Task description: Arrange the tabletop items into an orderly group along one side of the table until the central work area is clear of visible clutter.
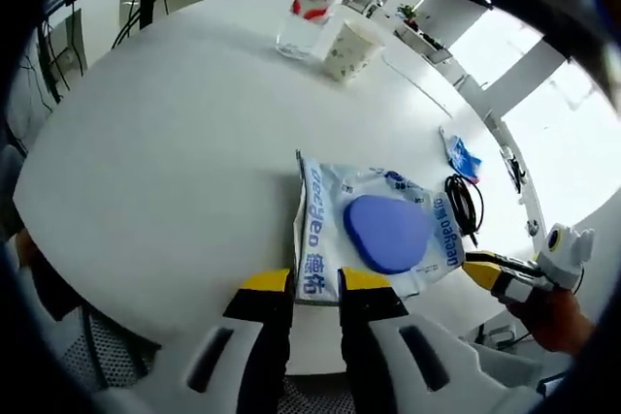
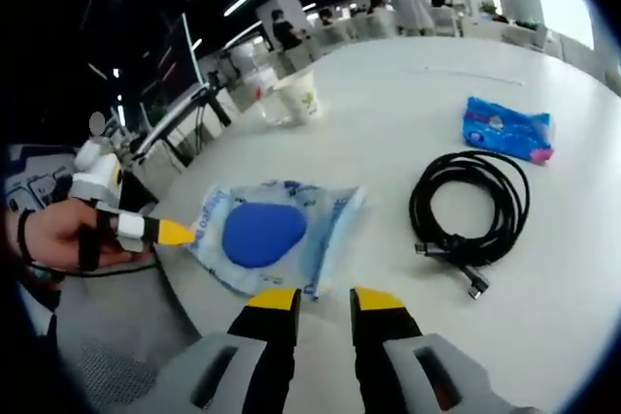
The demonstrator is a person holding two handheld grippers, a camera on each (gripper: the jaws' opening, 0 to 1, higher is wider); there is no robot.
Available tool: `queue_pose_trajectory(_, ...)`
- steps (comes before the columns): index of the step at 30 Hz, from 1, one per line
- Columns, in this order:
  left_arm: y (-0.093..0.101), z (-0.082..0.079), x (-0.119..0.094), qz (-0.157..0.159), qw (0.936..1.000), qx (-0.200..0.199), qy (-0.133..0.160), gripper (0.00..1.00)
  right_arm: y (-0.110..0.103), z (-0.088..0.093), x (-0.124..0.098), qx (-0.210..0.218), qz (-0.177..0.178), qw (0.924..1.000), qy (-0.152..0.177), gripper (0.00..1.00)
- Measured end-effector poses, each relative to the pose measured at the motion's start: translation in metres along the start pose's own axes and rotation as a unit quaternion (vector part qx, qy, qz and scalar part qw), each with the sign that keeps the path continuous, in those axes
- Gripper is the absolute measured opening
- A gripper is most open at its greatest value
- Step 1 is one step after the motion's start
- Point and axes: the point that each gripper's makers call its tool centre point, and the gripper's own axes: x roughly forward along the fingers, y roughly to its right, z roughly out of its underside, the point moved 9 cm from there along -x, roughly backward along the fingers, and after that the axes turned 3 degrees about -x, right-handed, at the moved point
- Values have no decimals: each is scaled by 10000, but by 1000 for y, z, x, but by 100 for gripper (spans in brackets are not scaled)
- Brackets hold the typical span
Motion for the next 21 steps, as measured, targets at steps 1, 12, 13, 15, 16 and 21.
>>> queue_pose_trajectory(1,0,0,0,-13,10000,40,-10,15,1,-1,1,5,10,10000,2,19)
queue_pose_trajectory(12,-7,7,-2,-131,9997,145,-161,15,3,-14,11,152,14,9999,38,20)
queue_pose_trajectory(13,-7,7,-3,-129,9997,154,-168,15,3,-15,13,167,4,9999,16,21)
queue_pose_trajectory(15,-7,7,-3,-119,9996,186,-172,15,4,-17,16,183,14,9998,-21,21)
queue_pose_trajectory(16,-7,7,-3,-115,9996,190,-172,15,4,-17,17,194,16,9998,-42,20)
queue_pose_trajectory(21,-7,6,-2,-119,9995,203,-201,14,3,-20,21,274,45,9996,-74,19)
